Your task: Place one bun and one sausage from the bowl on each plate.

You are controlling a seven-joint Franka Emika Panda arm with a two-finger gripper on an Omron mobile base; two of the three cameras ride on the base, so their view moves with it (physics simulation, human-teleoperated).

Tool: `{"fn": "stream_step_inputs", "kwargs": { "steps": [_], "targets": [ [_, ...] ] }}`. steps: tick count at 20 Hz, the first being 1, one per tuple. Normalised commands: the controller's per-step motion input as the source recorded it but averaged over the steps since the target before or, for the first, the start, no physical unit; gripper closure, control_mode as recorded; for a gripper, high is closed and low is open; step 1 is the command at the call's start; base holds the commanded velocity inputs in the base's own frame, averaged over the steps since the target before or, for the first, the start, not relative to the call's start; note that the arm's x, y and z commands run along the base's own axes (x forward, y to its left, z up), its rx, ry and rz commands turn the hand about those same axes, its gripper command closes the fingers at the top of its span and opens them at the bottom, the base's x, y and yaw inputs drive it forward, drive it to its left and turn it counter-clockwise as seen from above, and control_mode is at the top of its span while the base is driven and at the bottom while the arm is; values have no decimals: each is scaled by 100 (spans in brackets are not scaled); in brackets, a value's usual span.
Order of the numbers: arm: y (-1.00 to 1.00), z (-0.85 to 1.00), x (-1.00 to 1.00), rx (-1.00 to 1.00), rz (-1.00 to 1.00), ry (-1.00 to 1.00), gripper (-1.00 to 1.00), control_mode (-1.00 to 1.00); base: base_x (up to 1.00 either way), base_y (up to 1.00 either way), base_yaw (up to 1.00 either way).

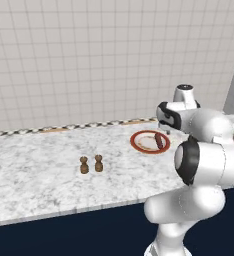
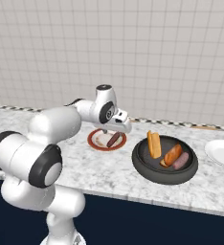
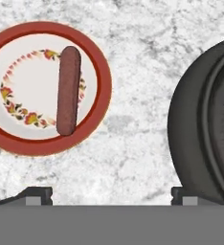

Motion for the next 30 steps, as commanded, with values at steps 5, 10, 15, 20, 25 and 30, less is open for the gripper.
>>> {"fn": "stream_step_inputs", "kwargs": {
  "steps": [5, 10, 15, 20, 25, 30],
  "targets": [
    [-53, 43, -41, -1, 2, -5, -100, -100, 0, 0, 0],
    [-51, 19, 2, 0, 6, -1, -100, -100, 0, 0, 0],
    [-42, 0, 10, 0, 10, 0, -100, -100, 0, 0, 0],
    [-24, 0, 4, -5, 1, 0, -100, -100, 0, 0, 0],
    [-19, -9, 0, -14, 0, -1, -100, -100, 0, 0, 0],
    [-52, 0, -3, 0, 4, 0, -100, -100, 0, 0, 0]
  ]
}}
